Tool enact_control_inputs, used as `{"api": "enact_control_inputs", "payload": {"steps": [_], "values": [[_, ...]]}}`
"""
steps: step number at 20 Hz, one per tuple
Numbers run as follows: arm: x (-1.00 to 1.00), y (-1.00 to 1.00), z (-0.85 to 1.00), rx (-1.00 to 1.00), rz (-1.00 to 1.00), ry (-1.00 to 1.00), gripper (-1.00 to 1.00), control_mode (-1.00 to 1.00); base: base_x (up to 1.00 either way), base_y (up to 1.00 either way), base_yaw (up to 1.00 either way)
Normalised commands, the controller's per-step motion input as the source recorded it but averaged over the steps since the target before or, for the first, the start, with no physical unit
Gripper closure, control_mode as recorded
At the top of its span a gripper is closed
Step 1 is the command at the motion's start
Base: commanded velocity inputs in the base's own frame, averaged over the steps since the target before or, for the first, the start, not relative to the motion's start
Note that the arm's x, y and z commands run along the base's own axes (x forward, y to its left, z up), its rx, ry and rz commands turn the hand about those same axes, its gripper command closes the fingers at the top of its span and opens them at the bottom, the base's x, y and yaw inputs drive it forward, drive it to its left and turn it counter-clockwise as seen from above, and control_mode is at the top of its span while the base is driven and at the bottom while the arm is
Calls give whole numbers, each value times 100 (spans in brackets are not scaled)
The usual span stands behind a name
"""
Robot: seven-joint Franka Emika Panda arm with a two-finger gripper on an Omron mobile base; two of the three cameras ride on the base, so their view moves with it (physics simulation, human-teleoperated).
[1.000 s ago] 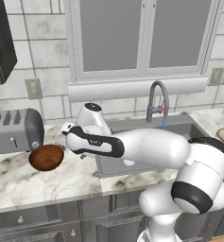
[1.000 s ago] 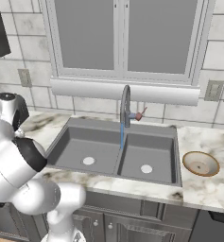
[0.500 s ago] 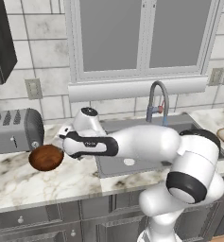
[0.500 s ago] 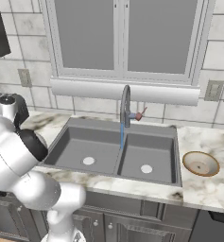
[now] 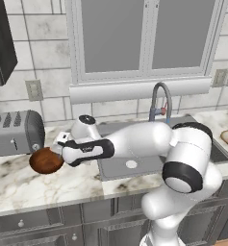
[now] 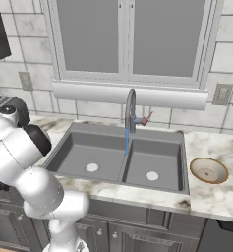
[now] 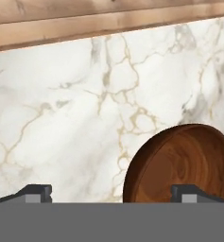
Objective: Rinse each bowl for a few seconds and place them down in the sink or on the counter.
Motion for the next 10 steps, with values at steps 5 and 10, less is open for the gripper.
{"api": "enact_control_inputs", "payload": {"steps": [5, 10], "values": [[19, 5, -22, 0, 1, -1, -100, -100, 0, 0, 0], [23, 10, -15, 0, 0, 0, -100, -100, 0, 0, 0]]}}
